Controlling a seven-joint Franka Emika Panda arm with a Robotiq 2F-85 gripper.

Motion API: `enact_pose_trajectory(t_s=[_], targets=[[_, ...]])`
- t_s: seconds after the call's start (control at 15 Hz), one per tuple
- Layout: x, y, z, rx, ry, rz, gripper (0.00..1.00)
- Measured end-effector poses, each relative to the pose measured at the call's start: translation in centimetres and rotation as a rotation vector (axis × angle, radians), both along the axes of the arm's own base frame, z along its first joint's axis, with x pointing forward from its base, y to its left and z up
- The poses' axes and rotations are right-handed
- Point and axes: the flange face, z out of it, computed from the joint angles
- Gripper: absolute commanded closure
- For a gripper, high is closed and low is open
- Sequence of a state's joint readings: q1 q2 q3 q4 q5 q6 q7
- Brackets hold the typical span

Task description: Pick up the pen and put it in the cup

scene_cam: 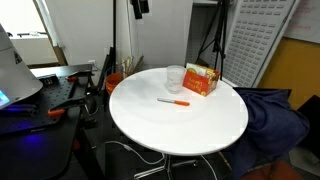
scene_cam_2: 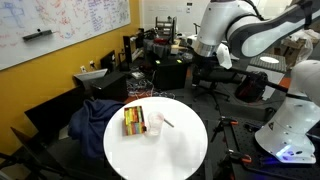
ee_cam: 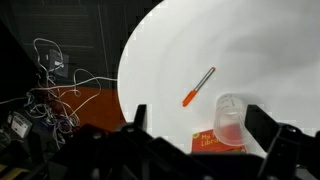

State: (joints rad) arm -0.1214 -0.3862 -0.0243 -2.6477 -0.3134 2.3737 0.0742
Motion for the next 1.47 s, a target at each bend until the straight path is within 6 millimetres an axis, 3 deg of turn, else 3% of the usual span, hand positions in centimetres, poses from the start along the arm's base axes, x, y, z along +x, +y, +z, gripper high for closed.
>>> enact_pose_trajectory(t_s=[0.47, 0.93, 1.27, 1.47], targets=[[-0.2, 0.0, -3.4, 0.035, -0.168, -0.294, 0.0], [-0.4, -0.3, -6.5, -0.052, -0.265, -0.552, 0.0], [-0.8, -1.5, -8.2, -0.103, -0.296, -0.65, 0.0], [-0.8, -1.4, -8.3, -0.103, -0.294, -0.648, 0.0]])
